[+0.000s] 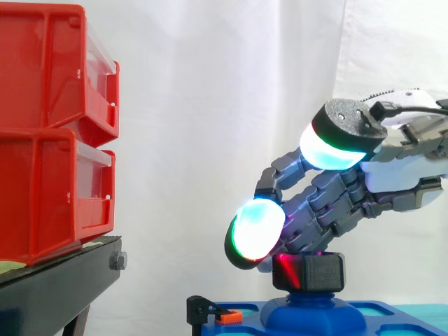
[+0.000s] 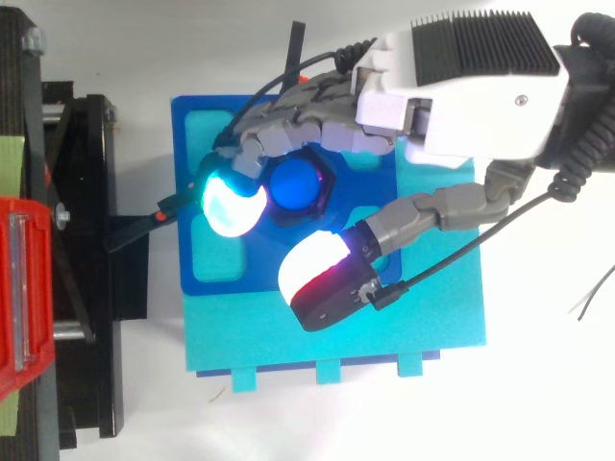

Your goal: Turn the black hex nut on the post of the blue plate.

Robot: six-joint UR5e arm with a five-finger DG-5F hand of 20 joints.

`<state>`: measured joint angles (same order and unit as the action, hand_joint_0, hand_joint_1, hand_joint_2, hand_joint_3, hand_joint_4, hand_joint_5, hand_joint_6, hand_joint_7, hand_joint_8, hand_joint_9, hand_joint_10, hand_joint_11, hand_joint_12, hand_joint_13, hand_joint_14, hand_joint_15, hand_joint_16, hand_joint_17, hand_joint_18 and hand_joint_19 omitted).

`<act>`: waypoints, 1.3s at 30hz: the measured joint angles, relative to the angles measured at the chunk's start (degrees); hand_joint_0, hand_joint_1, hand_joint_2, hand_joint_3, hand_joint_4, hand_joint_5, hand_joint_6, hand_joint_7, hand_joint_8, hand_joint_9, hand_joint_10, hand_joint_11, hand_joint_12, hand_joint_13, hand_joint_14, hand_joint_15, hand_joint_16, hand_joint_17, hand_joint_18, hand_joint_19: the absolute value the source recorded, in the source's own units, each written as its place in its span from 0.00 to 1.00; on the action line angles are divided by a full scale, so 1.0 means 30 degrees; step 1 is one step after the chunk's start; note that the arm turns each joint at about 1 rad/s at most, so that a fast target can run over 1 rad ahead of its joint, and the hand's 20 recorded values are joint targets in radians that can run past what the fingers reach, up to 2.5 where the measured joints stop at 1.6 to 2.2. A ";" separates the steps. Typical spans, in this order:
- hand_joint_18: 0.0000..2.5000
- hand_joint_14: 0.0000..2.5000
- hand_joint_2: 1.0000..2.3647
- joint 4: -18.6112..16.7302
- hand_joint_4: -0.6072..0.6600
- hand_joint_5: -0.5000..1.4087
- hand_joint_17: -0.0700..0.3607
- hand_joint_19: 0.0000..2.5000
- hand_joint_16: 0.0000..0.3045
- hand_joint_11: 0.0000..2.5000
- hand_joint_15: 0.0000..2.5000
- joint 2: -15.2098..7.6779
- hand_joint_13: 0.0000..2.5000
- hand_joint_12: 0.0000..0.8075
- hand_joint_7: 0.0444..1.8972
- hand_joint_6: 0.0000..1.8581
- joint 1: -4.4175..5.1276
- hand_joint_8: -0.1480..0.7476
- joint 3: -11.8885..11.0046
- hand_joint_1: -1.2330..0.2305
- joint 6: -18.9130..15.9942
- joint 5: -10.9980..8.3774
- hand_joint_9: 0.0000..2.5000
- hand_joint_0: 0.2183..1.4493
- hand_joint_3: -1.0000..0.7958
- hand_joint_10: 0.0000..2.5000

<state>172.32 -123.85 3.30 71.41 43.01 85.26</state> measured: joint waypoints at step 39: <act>0.20 0.00 0.00 0.0340 0.63 0.15 0.47 0.11 0.19 0.01 0.03 -0.0082 0.19 0.50 0.40 0.27 -0.0999 0.49 -0.0058 0.54 0.2085 0.1522 0.19 0.22 0.29 0.00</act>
<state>173.34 -124.10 0.31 71.24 49.26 89.83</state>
